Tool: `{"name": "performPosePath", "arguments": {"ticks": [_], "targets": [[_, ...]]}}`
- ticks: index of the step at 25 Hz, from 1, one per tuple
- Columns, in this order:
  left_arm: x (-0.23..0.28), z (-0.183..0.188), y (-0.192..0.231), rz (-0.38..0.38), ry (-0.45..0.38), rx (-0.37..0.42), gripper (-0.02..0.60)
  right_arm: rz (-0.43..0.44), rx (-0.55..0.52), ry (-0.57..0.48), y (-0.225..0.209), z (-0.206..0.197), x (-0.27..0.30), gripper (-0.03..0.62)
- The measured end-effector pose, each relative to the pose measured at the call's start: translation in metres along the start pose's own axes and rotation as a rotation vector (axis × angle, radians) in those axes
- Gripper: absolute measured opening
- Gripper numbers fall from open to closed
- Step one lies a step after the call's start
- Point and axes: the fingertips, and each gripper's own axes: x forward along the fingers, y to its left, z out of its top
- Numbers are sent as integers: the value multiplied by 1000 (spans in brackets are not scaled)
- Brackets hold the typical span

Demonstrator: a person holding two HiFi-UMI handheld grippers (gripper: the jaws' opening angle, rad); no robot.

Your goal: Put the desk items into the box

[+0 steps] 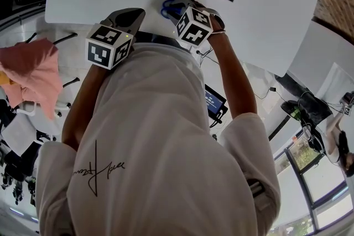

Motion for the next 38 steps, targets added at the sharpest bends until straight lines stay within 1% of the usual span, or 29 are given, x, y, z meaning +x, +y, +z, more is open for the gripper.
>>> {"name": "performPosePath", "arguments": {"ticks": [9,13,21,30,38], "targets": [[0,0,-5,-16,0,13,5,-11,86,-28,7,-2,-6,101],[1,0,-9,-29,2,27,5,-29,128,-49,9,-4,-12,101],[2,1,-14,-39,4,50,5,-61,173,-71,11,-9,-21,101],[6,4,-23,-56,17,83,5,-99,274,-126,10,-18,-37,100],[9,5,-28,-67,28,98,5,-137,317,-156,11,-22,-50,100]]}}
